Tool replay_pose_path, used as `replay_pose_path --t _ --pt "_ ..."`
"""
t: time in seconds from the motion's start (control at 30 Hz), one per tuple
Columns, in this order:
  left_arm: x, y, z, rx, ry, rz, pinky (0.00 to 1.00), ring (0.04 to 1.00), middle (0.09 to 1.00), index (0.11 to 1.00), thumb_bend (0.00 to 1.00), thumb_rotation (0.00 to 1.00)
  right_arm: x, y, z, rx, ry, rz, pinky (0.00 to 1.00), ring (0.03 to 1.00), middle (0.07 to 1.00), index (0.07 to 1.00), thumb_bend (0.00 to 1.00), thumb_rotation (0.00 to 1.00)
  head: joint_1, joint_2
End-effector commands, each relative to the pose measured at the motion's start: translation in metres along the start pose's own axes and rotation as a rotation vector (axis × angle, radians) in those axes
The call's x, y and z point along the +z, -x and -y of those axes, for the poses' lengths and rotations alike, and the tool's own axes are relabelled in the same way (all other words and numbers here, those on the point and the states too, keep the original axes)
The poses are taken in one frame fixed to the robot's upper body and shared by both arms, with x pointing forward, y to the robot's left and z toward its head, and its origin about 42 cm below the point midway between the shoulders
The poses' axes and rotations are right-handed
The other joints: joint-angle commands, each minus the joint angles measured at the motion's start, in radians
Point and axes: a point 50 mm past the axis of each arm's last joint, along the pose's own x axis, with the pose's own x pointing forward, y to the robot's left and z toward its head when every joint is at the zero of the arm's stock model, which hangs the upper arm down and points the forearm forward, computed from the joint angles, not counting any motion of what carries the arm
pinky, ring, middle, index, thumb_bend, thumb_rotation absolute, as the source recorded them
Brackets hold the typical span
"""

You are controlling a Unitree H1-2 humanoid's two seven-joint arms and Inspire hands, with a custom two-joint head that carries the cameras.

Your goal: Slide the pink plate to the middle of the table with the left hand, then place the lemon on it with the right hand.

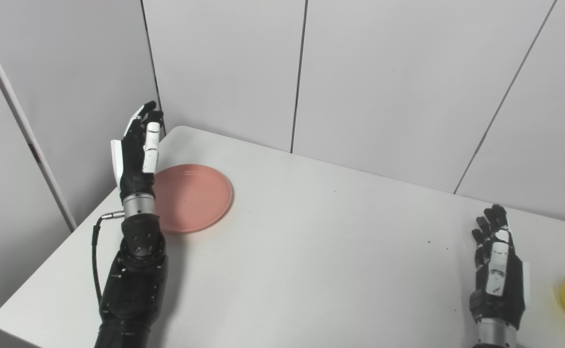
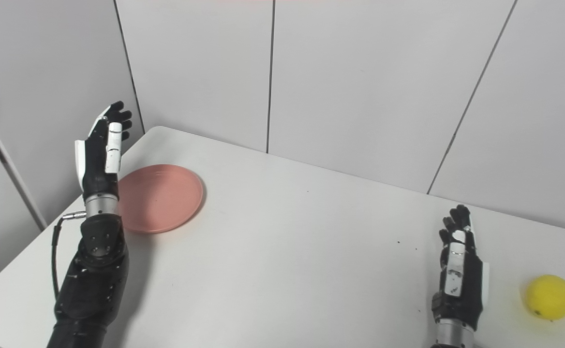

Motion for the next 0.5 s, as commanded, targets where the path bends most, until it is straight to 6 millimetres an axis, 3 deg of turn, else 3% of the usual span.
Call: replay_pose_path --t 0.0,0.47 --pt "0.017 -0.015 -0.007 0.017 0.000 0.068 0.79 0.799 0.799 0.786 0.63 1.00 -0.018 0.017 0.011 -0.013 0.009 -0.044 0.96 0.944 0.941 0.927 0.71 0.90 0.001 0.001" --pt "-0.006 -0.018 -0.041 0.039 -0.037 -0.032 0.75 0.779 0.787 0.769 0.70 1.00 -0.016 0.016 0.012 -0.019 0.006 -0.035 0.95 0.936 0.931 0.916 0.67 0.90 0.017 0.006"
